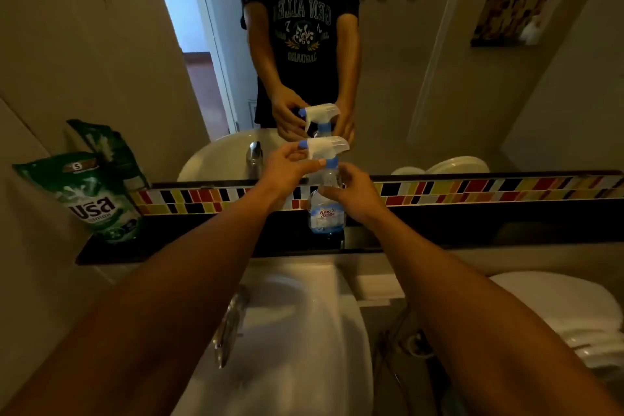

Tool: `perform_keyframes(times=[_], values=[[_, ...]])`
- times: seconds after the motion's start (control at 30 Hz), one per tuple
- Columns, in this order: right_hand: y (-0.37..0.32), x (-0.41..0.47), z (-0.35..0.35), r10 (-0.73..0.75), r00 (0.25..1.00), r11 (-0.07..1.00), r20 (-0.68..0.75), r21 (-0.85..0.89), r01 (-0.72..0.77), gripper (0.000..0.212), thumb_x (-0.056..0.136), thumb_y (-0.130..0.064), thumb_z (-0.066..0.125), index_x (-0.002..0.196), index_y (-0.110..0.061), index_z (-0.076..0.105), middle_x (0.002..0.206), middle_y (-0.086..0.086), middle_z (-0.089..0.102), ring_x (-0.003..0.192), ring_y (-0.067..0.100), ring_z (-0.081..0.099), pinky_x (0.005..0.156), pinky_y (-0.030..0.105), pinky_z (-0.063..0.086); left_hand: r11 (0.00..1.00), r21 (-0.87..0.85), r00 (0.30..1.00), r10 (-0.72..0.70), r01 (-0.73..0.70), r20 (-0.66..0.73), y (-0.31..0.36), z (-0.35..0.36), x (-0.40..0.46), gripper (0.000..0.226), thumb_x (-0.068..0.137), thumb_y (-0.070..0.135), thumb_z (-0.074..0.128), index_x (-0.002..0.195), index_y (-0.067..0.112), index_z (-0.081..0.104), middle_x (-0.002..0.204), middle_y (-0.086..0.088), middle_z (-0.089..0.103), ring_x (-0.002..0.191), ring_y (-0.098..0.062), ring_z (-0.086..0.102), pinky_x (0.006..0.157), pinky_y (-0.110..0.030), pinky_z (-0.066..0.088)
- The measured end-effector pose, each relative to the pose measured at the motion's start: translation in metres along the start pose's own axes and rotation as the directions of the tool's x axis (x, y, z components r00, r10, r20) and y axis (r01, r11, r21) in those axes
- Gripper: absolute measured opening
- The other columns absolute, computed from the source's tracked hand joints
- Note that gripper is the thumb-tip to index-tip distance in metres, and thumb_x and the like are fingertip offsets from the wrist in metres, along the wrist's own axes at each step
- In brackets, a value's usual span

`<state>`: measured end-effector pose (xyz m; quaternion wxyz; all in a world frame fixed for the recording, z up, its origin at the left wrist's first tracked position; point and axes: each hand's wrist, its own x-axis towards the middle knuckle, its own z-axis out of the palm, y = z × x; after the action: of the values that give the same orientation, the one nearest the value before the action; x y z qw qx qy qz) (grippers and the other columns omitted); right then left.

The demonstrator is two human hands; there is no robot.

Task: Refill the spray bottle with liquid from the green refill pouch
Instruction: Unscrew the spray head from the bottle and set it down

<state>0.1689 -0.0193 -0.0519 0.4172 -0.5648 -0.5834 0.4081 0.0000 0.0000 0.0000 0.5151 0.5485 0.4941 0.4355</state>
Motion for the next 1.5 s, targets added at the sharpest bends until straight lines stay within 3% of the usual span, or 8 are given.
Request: perform_keyframes(times=[0.17, 0.43, 0.7, 0.83, 1.0, 1.13, 1.23, 1.5], values=[[0.002, 0.009, 0.003, 0.038, 0.999, 0.997, 0.036, 0.071, -0.041, 0.046, 0.091, -0.012, 0.077, 0.134, -0.015, 0.059, 0.120, -0.001, 0.070, 0.105, 0.008, 0.066, 0.089, 0.029, 0.052, 0.997, -0.070, 1.000, -0.017, 0.016, -0.017, 0.000, 0.002, 0.011, 0.040, 0.084, 0.016, 0.078, 0.121, 0.016, 0.063, 0.114, -0.002, 0.072, 0.107, -0.017, 0.068, 0.093, -0.034, 0.055], [0.000, 0.012, 0.003, 0.044, 0.997, 0.995, 0.057, 0.087, -0.049, 0.045, 0.091, -0.009, 0.077, 0.132, -0.015, 0.060, 0.113, -0.008, 0.071, 0.102, 0.005, 0.067, 0.082, 0.020, 0.051, 0.993, -0.117, 0.999, -0.009, 0.004, -0.049, 0.010, 0.002, 0.013, 0.040, 0.089, 0.016, 0.072, 0.127, 0.012, 0.061, 0.111, 0.005, 0.069, 0.095, -0.004, 0.063, 0.070, -0.020, 0.047], [-0.019, 0.006, 0.008, 0.004, 0.999, 0.997, 0.044, 0.074, -0.007, 0.039, 0.087, -0.009, 0.080, 0.119, -0.025, 0.064, 0.113, -0.006, 0.072, 0.101, 0.002, 0.067, 0.081, 0.020, 0.051, 0.981, -0.179, 0.995, 0.060, -0.075, -0.085, 0.041, -0.025, 0.010, 0.028, 0.088, 0.021, 0.074, 0.114, 0.021, 0.063, 0.116, 0.002, 0.071, 0.110, -0.016, 0.066, 0.085, -0.032, 0.050], [-0.030, 0.002, 0.012, -0.003, 0.999, 0.998, 0.049, 0.066, 0.000, 0.040, 0.089, -0.007, 0.079, 0.124, -0.019, 0.065, 0.110, -0.006, 0.072, 0.100, 0.002, 0.067, 0.080, 0.020, 0.051, 0.960, -0.266, 0.993, 0.067, -0.090, -0.093, 0.059, -0.039, 0.004, 0.018, 0.090, 0.018, 0.072, 0.105, 0.026, 0.065, 0.121, -0.004, 0.070, 0.114, -0.021, 0.066, 0.089, -0.034, 0.051], [-0.039, -0.007, 0.016, 0.008, 0.999, 0.999, 0.048, 0.041, -0.010, 0.042, 0.090, -0.007, 0.077, 0.131, -0.011, 0.065, 0.118, 0.001, 0.073, 0.100, 0.005, 0.067, 0.079, 0.019, 0.051, 0.937, -0.330, 0.989, 0.079, -0.116, -0.121, 0.074, -0.059, -0.003, 0.029, 0.092, 0.020, 0.069, 0.120, 0.019, 0.061, 0.123, -0.007, 0.069, 0.112, -0.021, 0.067, 0.095, -0.039, 0.053], [-0.040, -0.013, 0.020, 0.005, 0.999, 1.000, 0.039, 0.003, -0.005, 0.043, 0.090, -0.009, 0.078, 0.131, -0.012, 0.065, 0.121, 0.005, 0.073, 0.104, 0.011, 0.069, 0.076, 0.019, 0.052, 0.911, -0.393, 0.987, 0.074, -0.124, -0.141, 0.083, -0.077, -0.007, 0.025, 0.094, 0.021, 0.068, 0.117, 0.022, 0.060, 0.113, -0.005, 0.070, 0.105, -0.018, 0.069, 0.095, -0.038, 0.054], [-0.041, -0.016, 0.023, -0.001, 1.000, 0.999, 0.023, -0.032, 0.001, 0.042, 0.089, -0.008, 0.078, 0.130, -0.010, 0.065, 0.120, 0.007, 0.073, 0.099, 0.008, 0.069, 0.073, 0.016, 0.052, 0.892, -0.434, 0.987, 0.069, -0.127, -0.148, 0.085, -0.092, -0.007, 0.025, 0.095, 0.024, 0.067, 0.118, 0.023, 0.059, 0.122, -0.006, 0.070, 0.113, -0.021, 0.068, 0.095, -0.040, 0.055], [-0.045, -0.025, 0.030, 0.023, 1.000, 0.998, -0.004, -0.056, -0.023, 0.041, 0.090, -0.005, 0.076, 0.130, -0.008, 0.064, 0.110, 0.002, 0.072, 0.093, 0.006, 0.068, 0.073, 0.019, 0.053, 0.818, -0.563, 0.988, 0.039, -0.116, -0.147, 0.086, -0.127, -0.007, 0.043, 0.094, 0.026, 0.068, 0.134, 0.021, 0.053, 0.130, -0.004, 0.065, 0.111, -0.022, 0.069, 0.083, -0.041, 0.059]])
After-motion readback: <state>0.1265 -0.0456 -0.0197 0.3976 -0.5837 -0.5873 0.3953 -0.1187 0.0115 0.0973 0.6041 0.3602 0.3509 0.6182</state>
